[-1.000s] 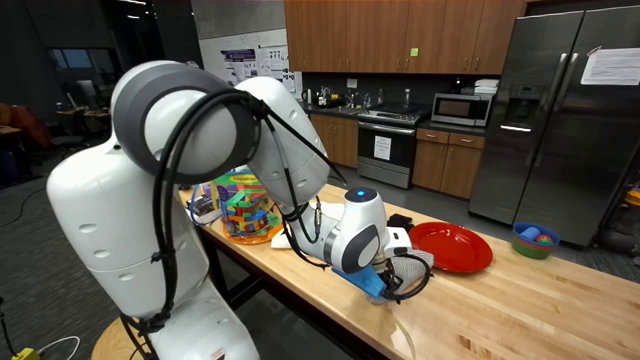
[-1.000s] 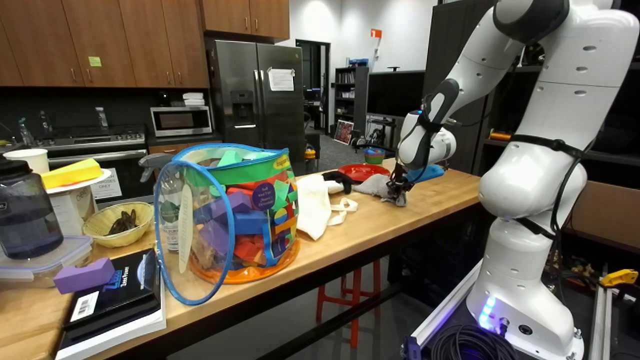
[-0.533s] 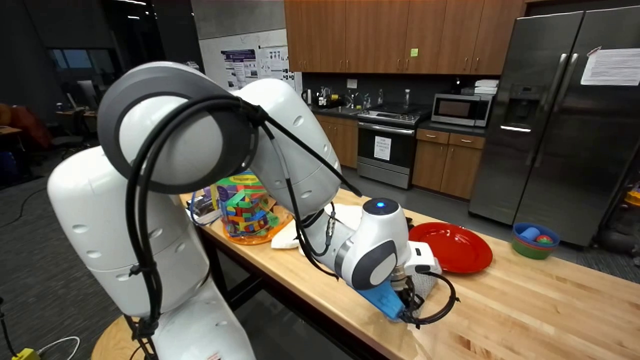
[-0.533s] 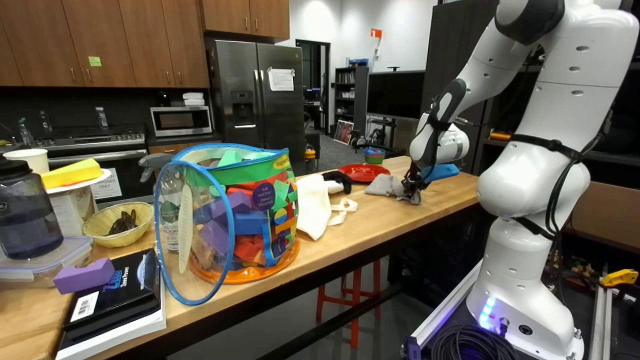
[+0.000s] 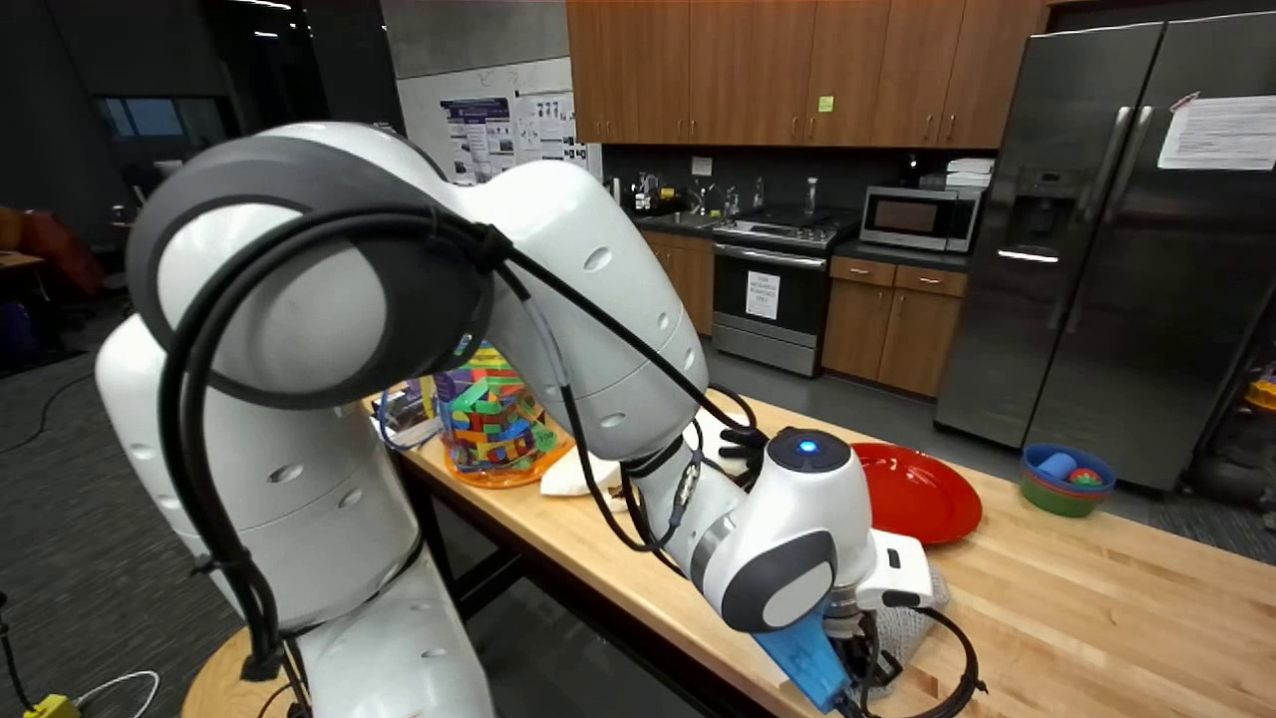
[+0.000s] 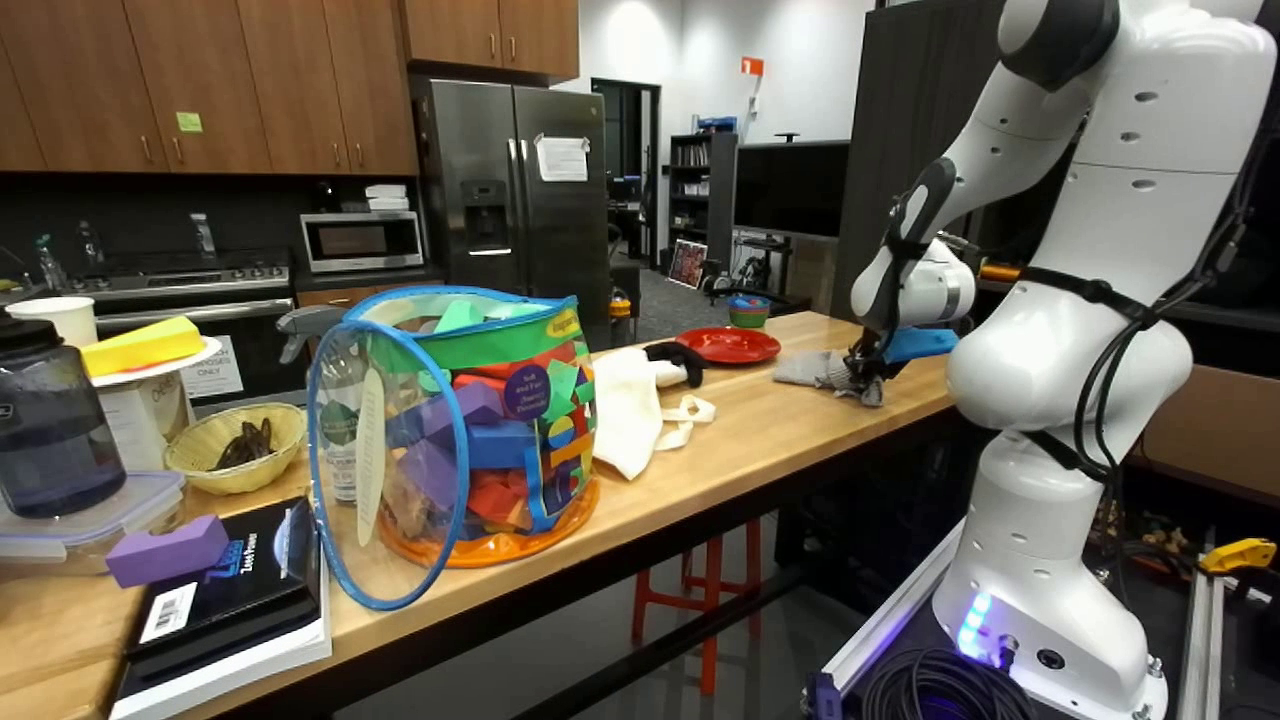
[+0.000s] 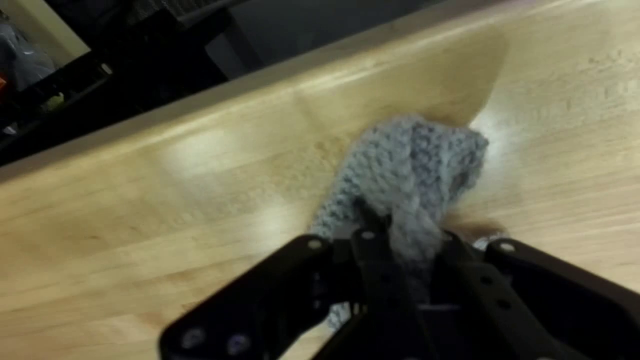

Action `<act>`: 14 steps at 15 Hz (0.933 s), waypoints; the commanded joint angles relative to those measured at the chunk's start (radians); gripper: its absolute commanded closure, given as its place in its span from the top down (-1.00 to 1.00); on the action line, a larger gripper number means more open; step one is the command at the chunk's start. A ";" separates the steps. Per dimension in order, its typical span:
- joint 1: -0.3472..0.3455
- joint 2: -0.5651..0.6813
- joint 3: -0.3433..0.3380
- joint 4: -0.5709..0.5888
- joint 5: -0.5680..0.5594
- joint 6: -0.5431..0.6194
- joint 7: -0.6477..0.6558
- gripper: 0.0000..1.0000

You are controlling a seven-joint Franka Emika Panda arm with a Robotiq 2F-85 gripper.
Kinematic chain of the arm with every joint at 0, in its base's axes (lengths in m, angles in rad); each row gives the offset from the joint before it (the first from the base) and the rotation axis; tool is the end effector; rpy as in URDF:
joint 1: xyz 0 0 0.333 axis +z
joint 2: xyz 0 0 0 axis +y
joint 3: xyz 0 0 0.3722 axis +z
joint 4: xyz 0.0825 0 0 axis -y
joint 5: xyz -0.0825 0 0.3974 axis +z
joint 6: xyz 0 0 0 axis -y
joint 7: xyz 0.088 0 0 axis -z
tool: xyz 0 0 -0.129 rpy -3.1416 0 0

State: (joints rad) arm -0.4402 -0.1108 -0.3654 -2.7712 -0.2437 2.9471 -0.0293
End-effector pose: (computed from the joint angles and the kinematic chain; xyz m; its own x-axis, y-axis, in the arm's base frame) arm 0.3011 -0.2888 0.2958 0.8280 -0.4918 0.2695 -0.5281 -0.8455 0.0796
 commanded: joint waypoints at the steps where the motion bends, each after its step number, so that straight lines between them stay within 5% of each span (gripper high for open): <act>1: -0.042 0.029 -0.034 -0.008 -0.001 0.021 -0.033 -0.93; 14: 0.072 0.028 0.066 -0.003 0.036 0.013 -0.013 -0.93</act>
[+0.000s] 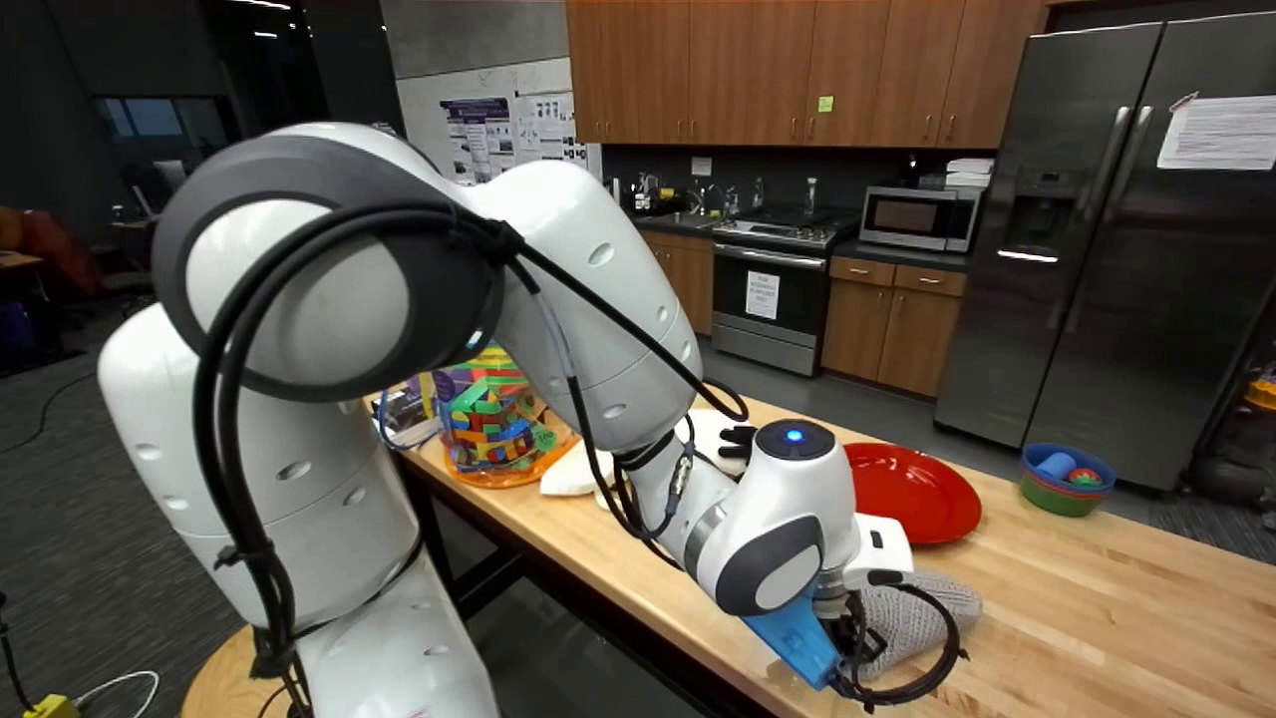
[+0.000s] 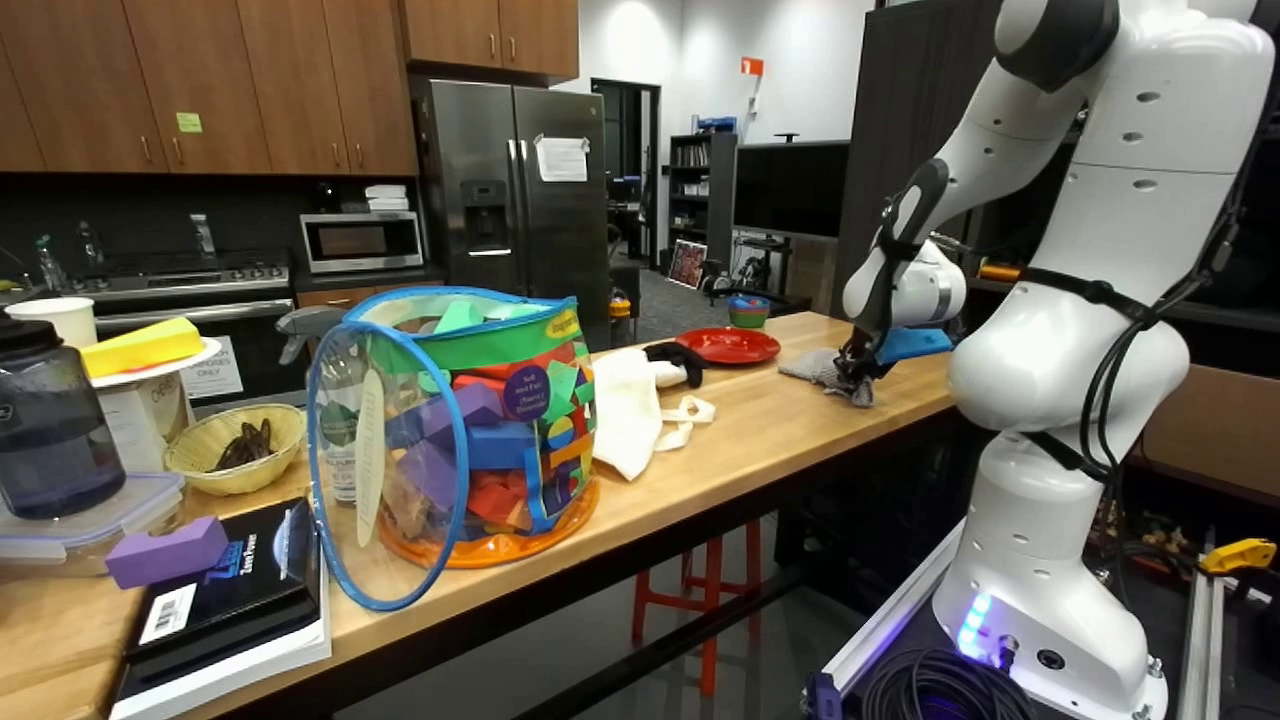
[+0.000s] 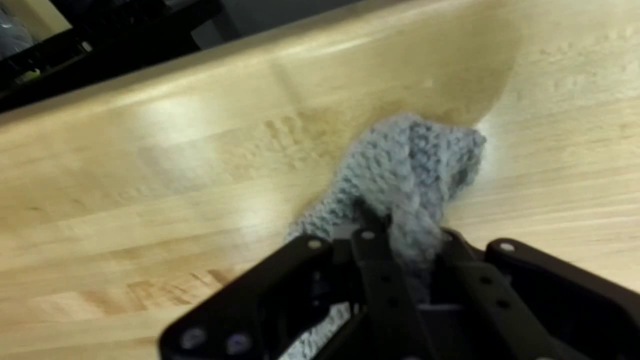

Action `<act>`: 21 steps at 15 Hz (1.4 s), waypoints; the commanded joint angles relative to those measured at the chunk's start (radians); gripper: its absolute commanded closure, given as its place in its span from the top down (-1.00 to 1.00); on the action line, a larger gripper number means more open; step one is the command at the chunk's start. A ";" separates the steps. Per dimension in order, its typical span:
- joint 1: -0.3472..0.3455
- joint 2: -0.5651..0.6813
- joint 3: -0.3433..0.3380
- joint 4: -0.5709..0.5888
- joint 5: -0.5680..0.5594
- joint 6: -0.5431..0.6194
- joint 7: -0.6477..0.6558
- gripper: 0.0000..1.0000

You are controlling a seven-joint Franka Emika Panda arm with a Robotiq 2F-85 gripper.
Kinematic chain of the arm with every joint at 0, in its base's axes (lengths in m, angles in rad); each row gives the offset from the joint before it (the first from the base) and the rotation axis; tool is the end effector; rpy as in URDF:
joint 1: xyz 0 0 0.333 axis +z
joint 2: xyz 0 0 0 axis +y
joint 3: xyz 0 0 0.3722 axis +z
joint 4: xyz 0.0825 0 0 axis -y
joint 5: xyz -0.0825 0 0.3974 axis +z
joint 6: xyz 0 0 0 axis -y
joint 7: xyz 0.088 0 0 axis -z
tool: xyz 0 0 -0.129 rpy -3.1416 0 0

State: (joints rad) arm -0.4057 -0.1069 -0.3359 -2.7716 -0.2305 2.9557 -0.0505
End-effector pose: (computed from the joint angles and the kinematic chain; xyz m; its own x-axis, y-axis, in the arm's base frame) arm 0.3190 -0.2700 0.2956 0.8611 -0.4287 0.2733 -0.4651 -0.8813 0.0833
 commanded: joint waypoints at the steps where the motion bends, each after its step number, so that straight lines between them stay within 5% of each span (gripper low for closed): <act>1: 0.048 0.023 0.052 -0.002 0.018 0.004 0.018 -0.93; 9: 0.147 0.005 0.152 -0.001 0.031 0.000 0.024 -0.93; 17: 0.434 -0.056 0.132 -0.010 0.498 -0.067 -0.341 -0.93; 21: 0.499 -0.088 0.096 -0.006 0.676 -0.191 -0.556 -0.93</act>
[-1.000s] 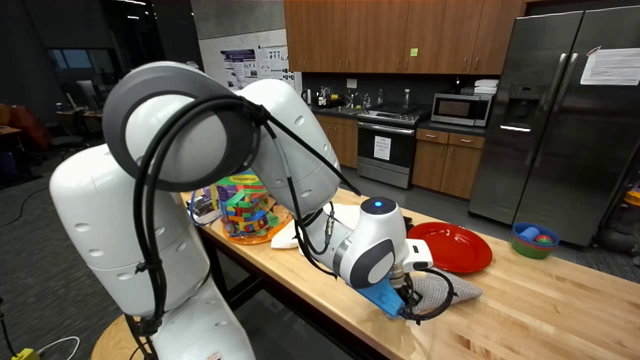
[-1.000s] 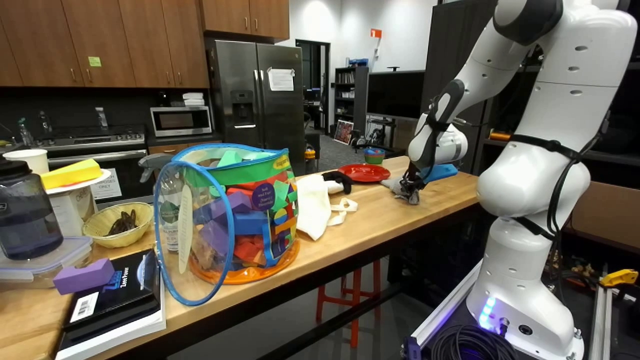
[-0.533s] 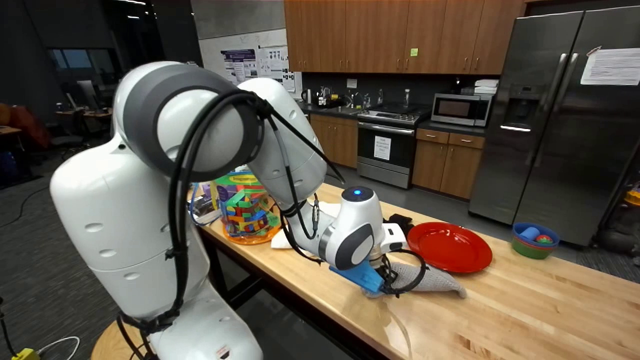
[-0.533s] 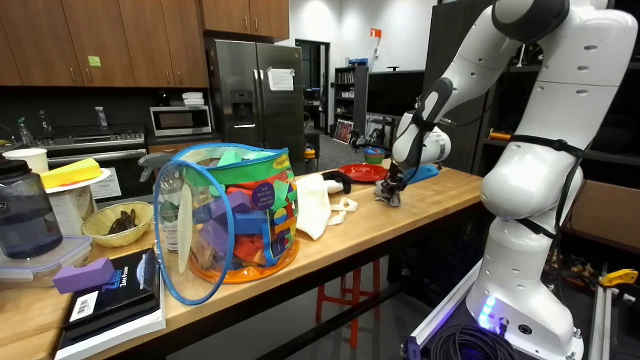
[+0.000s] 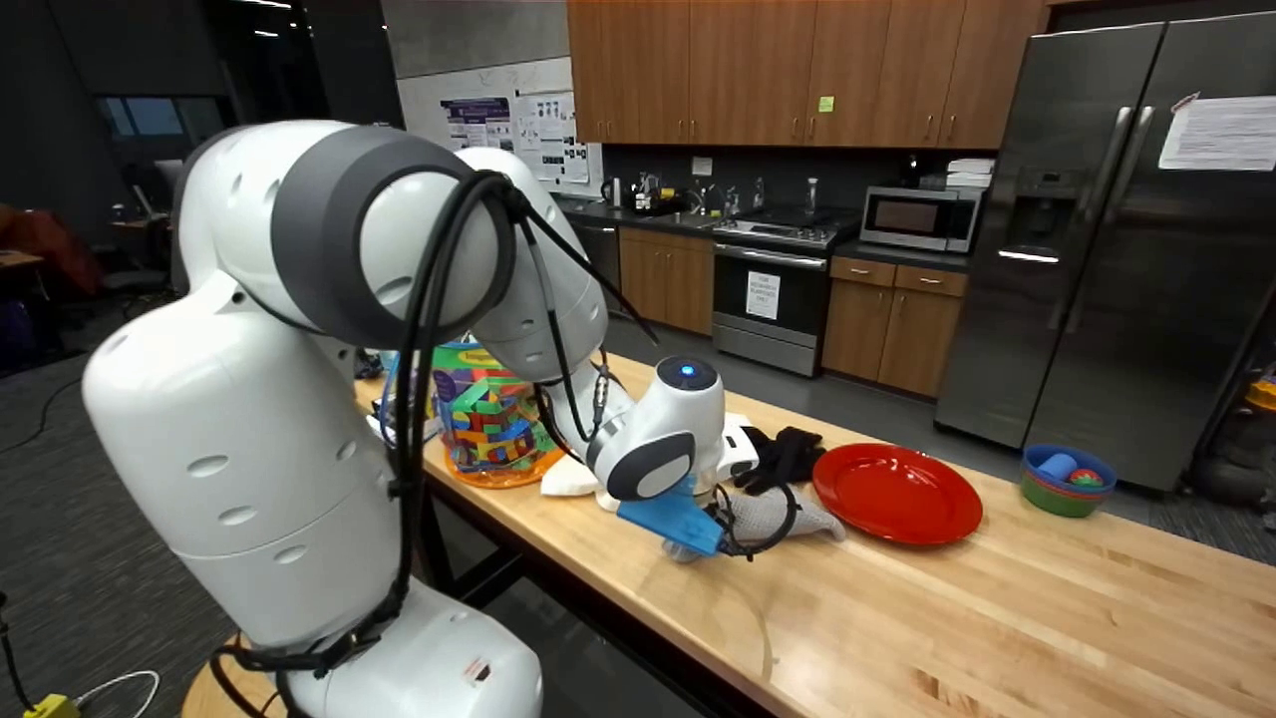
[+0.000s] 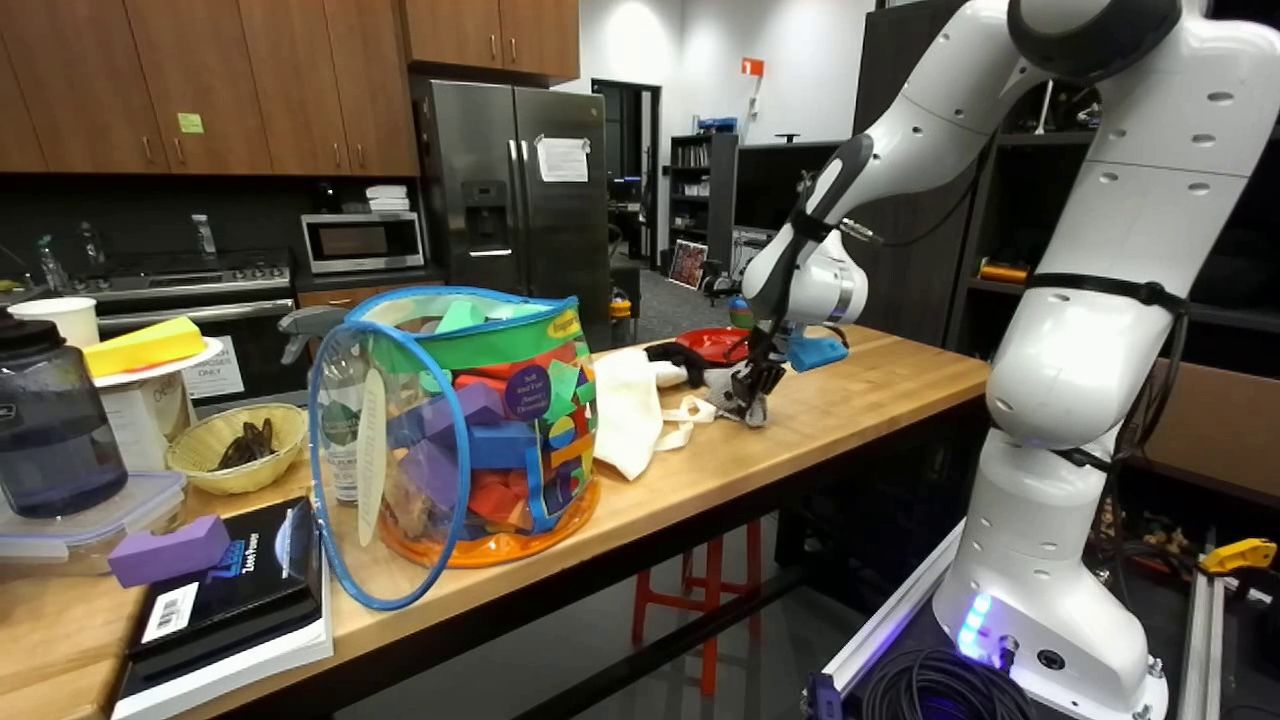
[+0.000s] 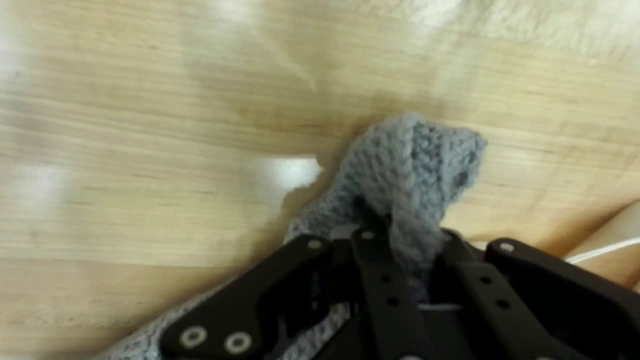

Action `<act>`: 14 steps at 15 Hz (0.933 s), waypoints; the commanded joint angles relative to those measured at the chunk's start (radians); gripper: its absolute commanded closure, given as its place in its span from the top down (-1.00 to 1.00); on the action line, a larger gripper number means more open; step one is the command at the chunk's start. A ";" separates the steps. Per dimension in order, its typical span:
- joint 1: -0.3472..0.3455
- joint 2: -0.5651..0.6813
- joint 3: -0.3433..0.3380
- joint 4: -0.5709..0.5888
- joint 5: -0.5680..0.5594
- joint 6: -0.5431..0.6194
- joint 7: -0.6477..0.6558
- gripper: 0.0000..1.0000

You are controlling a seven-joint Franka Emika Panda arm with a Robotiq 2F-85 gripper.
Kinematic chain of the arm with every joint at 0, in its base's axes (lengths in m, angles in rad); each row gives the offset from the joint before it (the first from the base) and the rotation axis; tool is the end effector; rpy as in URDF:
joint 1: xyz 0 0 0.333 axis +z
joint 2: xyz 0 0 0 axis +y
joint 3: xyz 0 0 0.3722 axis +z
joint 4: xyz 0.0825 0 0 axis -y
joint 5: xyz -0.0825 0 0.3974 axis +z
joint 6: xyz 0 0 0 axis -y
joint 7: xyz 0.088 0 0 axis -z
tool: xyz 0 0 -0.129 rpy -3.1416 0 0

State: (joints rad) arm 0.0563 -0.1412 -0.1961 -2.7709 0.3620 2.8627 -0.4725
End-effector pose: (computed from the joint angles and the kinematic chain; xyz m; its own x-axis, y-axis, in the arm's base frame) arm 0.4023 -0.0724 0.2987 0.9660 -0.0175 0.2581 0.0062 -0.9959 -0.0907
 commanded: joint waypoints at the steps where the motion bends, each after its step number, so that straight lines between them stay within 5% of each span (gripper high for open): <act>1: 0.018 -0.035 -0.041 0.000 0.059 -0.130 -0.129 -0.93; 6: -0.107 0.018 -0.013 0.014 -0.153 -0.148 0.075 -0.93; 14: -0.342 0.013 0.036 0.018 -0.674 -0.158 0.569 -0.93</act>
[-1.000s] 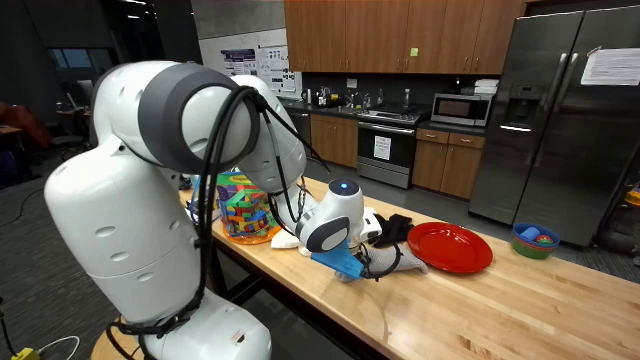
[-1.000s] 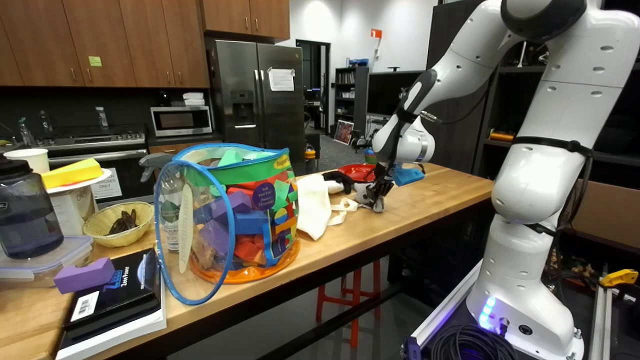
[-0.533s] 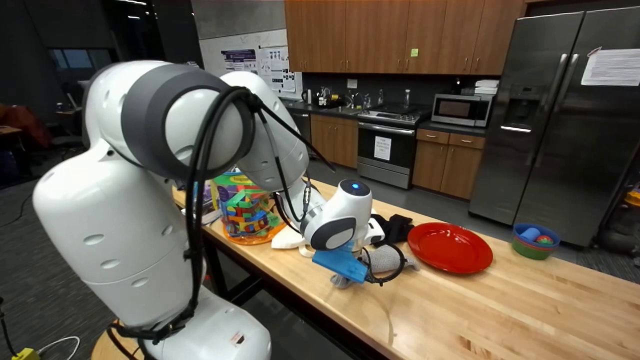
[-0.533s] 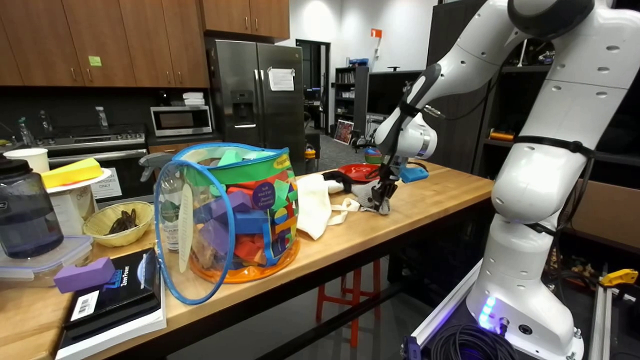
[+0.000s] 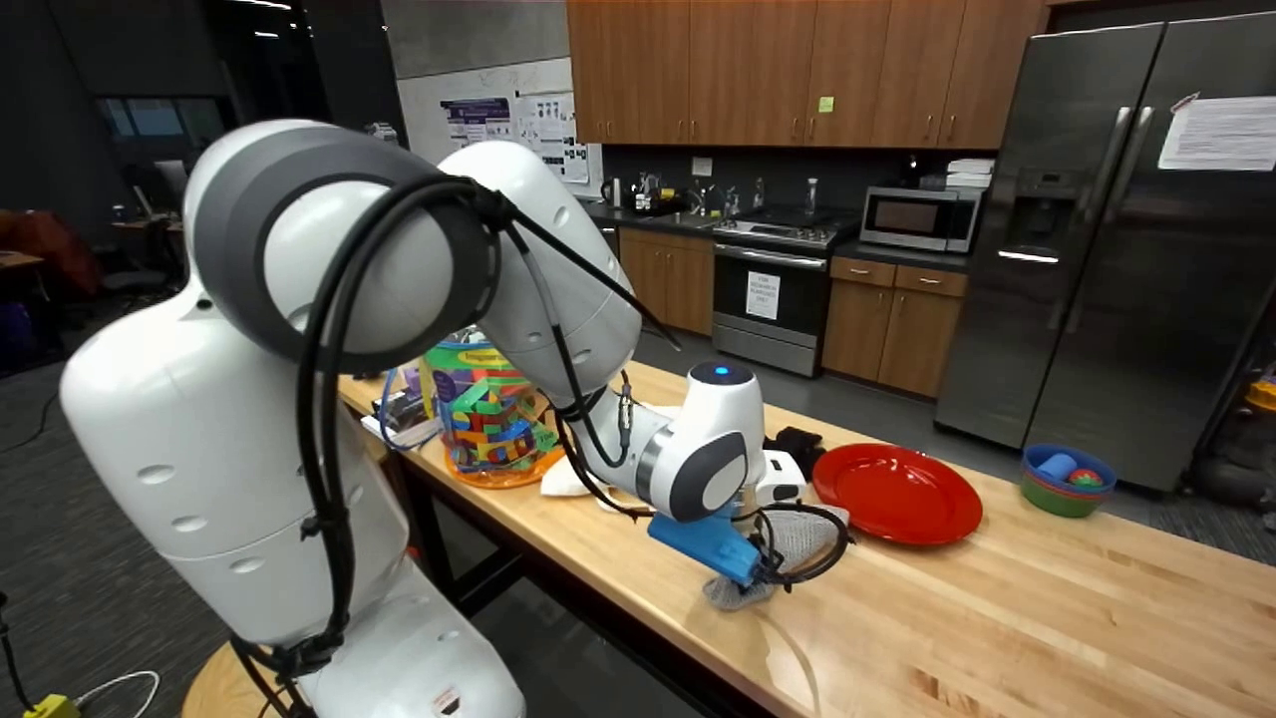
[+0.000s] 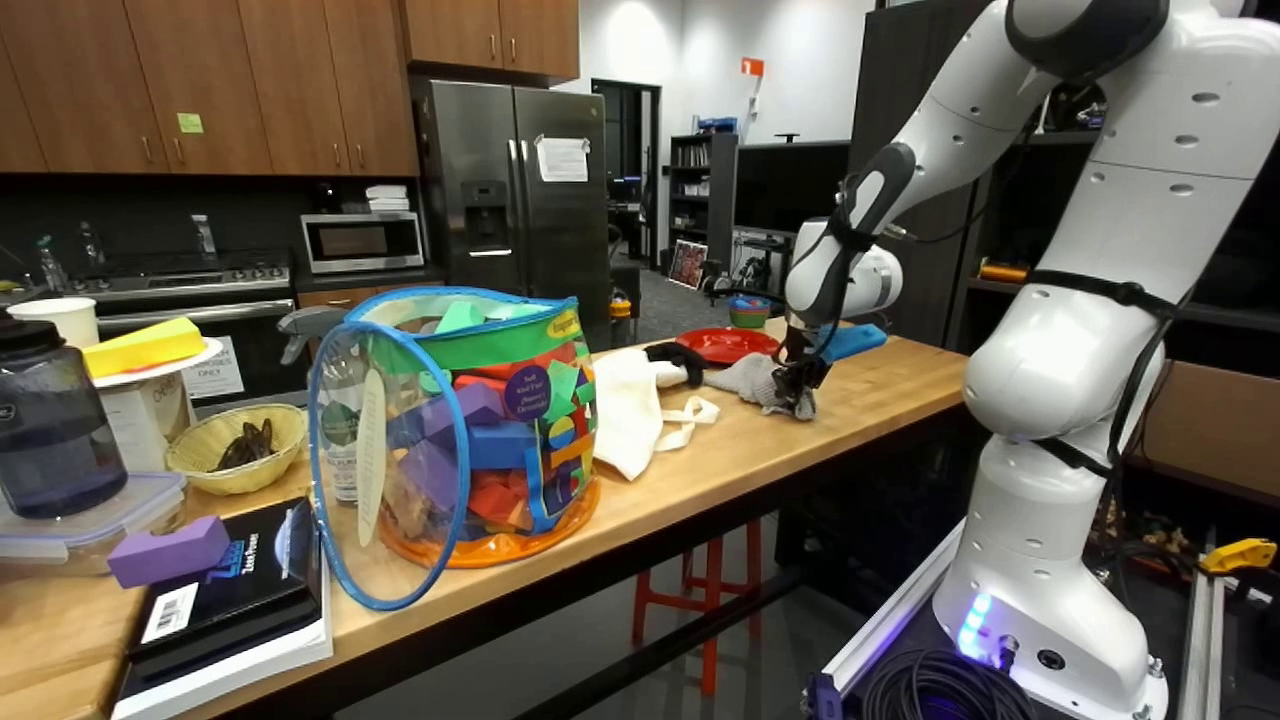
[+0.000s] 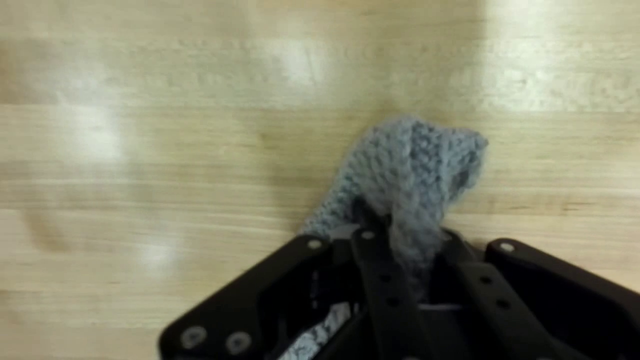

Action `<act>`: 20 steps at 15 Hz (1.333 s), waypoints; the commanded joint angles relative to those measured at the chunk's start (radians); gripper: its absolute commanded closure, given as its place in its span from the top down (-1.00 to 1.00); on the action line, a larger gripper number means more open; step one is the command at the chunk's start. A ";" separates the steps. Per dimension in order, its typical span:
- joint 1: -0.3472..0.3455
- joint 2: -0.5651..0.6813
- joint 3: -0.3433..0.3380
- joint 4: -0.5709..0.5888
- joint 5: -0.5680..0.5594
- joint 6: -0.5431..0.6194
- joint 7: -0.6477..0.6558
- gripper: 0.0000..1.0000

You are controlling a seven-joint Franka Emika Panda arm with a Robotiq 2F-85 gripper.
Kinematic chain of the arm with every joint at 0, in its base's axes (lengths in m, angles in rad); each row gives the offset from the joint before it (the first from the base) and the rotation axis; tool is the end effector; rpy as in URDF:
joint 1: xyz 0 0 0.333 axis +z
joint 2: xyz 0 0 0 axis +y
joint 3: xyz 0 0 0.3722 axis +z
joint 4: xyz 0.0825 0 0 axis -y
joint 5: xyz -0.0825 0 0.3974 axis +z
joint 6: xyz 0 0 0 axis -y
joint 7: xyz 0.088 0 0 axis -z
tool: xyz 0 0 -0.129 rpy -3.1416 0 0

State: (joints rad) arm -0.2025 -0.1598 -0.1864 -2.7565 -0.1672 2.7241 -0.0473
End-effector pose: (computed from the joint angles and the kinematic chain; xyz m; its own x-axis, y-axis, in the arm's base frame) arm 0.3745 -0.1463 0.2986 0.9752 -0.1863 0.1194 -0.1946 -0.9789 0.0625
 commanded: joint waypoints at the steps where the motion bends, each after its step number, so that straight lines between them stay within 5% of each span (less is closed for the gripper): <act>1: -0.104 0.027 0.029 0.004 -0.195 -0.028 0.193 -0.93; 9: -0.203 0.035 0.001 0.016 -0.394 -0.056 0.389 -0.93; 20: -0.285 0.123 -0.148 0.083 -0.427 0.042 0.280 -0.93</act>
State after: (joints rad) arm -0.4611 -0.1154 -0.2923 -2.7043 -0.5695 2.7154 0.2696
